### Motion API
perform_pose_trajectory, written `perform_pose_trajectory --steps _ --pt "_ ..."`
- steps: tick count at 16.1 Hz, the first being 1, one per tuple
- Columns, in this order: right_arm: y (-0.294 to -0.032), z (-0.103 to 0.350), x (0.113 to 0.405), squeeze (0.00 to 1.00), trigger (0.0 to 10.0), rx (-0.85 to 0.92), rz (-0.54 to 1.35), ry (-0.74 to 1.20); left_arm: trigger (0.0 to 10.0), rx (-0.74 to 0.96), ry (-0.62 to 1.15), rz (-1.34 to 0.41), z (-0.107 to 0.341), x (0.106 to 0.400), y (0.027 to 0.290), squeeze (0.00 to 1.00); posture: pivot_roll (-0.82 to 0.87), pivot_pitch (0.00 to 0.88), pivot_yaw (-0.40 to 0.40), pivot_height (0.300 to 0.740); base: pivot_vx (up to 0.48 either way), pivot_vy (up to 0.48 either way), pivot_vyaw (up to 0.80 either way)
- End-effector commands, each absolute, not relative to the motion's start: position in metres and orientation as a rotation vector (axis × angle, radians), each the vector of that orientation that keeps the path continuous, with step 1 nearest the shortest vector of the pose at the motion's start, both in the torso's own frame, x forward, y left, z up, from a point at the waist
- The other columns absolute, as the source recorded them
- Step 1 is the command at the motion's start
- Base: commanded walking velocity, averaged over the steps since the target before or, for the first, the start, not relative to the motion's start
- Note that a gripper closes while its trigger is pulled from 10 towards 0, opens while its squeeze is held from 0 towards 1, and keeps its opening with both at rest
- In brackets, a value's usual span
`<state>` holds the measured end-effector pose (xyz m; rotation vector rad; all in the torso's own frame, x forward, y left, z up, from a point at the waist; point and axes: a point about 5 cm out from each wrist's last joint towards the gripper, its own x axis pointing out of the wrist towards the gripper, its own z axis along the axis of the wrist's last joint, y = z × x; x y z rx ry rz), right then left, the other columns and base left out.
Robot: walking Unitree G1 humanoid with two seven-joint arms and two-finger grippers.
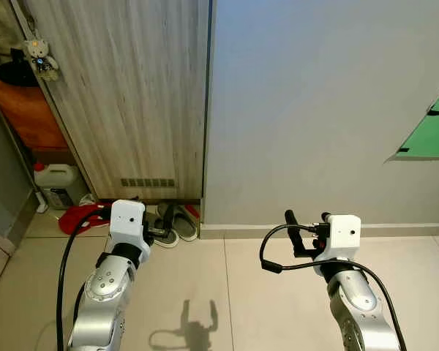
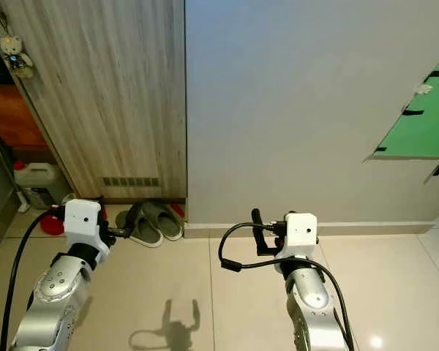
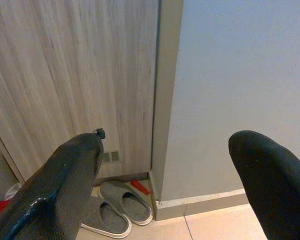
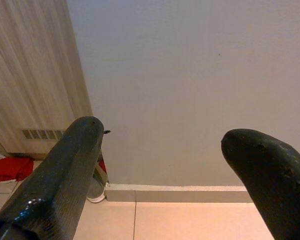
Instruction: Hang keys on a hook
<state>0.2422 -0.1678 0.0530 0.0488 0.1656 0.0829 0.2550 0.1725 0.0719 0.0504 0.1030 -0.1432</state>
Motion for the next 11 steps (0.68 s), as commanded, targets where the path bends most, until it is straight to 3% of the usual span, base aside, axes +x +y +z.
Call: perform_pose_trajectory --steps 1,2,3,4,8,10,11 --pt "-0.170 0.075 0.255 0.00 10.0 0.028 0.031 0.158 10.0 -0.157 0.108 -0.273 0.098 0.279 0.142 0.00 0.00 0.000 -0.042 0.740 0.000 0.000 0.00" --pt "-0.172 0.074 0.256 0.00 10.0 0.032 0.019 0.167 10.0 -0.156 0.109 -0.273 0.098 0.279 0.142 0.00 0.00 0.000 -0.043 0.740 0.000 0.000 0.00" --pt "-0.174 0.065 0.266 0.00 10.0 0.017 0.051 0.192 10.0 -0.129 0.128 -0.234 0.087 0.281 0.142 0.00 0.08 0.000 -0.152 0.740 0.000 0.000 0.00" --pt "-0.173 0.056 0.278 0.00 10.0 0.002 0.103 0.222 10.0 -0.102 0.146 -0.210 0.077 0.281 0.140 0.00 0.09 0.000 -0.159 0.740 0.000 0.000 0.00" --pt "-0.168 0.060 0.282 0.00 10.0 0.005 0.099 0.186 10.0 -0.152 0.109 -0.156 0.080 0.283 0.150 0.00 0.08 0.000 -0.130 0.740 0.000 0.000 0.00" --pt "-0.171 0.060 0.279 0.00 10.0 0.012 0.076 0.186 10.0 -0.084 0.107 -0.173 0.083 0.284 0.150 0.00 0.08 0.000 -0.130 0.740 0.000 0.000 0.00" --pt "-0.175 0.055 0.274 0.00 10.0 0.016 0.039 0.193 10.0 0.025 0.106 -0.221 0.088 0.288 0.150 0.00 0.05 0.000 -0.067 0.740 0.000 0.000 0.00"
